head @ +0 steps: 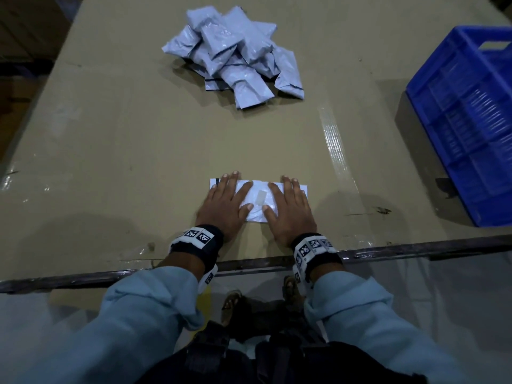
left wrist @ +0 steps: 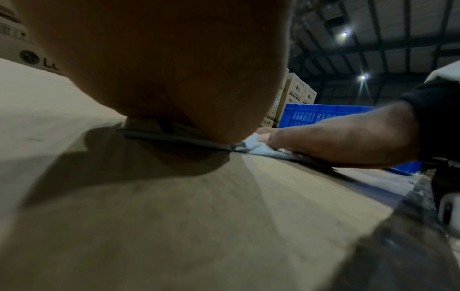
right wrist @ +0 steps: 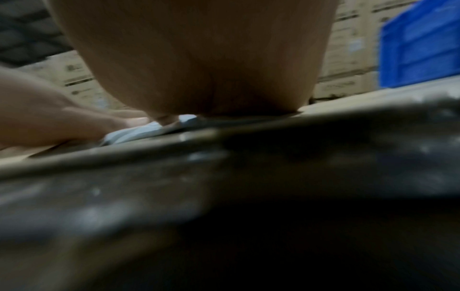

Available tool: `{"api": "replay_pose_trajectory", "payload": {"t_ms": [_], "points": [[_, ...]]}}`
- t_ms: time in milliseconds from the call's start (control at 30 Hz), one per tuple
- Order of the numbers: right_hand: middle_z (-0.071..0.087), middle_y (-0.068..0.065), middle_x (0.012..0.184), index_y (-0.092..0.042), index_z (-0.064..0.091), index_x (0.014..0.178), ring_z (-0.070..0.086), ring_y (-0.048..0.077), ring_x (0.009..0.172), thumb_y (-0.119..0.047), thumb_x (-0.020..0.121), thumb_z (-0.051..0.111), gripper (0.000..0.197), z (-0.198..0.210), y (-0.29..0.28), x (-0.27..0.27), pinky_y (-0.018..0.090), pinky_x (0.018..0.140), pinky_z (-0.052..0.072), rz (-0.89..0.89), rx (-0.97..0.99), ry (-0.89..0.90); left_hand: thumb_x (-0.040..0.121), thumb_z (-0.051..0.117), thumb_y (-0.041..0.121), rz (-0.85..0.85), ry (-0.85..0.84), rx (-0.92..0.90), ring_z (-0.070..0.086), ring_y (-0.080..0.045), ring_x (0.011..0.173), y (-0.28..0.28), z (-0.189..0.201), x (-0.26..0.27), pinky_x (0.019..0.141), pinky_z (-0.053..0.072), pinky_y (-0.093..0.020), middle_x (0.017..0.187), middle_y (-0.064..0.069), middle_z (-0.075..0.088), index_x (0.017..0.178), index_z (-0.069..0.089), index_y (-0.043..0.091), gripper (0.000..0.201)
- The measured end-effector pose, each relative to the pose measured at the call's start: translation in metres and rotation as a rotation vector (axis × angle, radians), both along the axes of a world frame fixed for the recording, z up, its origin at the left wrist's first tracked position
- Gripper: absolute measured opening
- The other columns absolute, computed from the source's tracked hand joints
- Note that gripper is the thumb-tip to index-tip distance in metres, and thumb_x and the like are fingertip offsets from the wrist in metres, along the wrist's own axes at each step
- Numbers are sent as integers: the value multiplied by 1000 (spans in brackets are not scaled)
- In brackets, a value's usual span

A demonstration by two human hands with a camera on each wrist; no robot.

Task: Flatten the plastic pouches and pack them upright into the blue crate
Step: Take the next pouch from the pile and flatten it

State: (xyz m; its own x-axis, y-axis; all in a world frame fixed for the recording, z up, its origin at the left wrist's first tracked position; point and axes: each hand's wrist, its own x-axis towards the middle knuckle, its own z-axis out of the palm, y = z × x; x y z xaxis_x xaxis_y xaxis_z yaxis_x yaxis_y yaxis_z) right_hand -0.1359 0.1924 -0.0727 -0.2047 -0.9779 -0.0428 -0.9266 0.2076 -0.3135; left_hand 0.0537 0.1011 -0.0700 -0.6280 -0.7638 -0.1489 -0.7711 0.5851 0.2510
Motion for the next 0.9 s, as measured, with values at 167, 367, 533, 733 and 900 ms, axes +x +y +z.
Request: {"api": "replay_pose_trajectory", "payload": {"t_ms": [167,367,533,733,900], "points": [[5,7,171,-26,19,161,1,28,157,-64,99,15,72,-1,3,-16,48,126,11,-78,18,0,85,3,78,85,-23,43,-2,-25,157,-2,4,6,125,8,-48,172,-1,-6,164,8,28,94],[2,21,169,-13,7,163,3,39,156,-59,103,31,79,8,-6,-2,51,125,10,-144,155,209,90,11,80,64,-195,-23,-7,-29,157,-3,12,6,126,-3,-50,170,-7,-15,163,-5,21,95],[3,21,169,-20,7,163,4,41,155,-46,105,34,70,11,-3,27,54,124,15,34,90,162,102,31,55,-125,-64,-103,9,-36,156,-2,5,-1,124,16,-54,169,-19,-4,162,1,11,80],[2,15,170,-23,3,164,1,36,156,-56,103,29,73,6,2,25,52,125,10,33,137,180,97,6,63,-160,-129,-62,12,-33,155,-6,4,6,123,17,-51,170,-14,2,164,2,25,77],[-17,5,169,-31,-8,162,-16,27,155,-66,100,25,78,7,1,10,48,126,-5,8,233,84,81,-6,80,-74,-185,-37,2,-31,156,-8,8,17,121,17,-56,171,-8,-9,160,-8,41,89]]}}
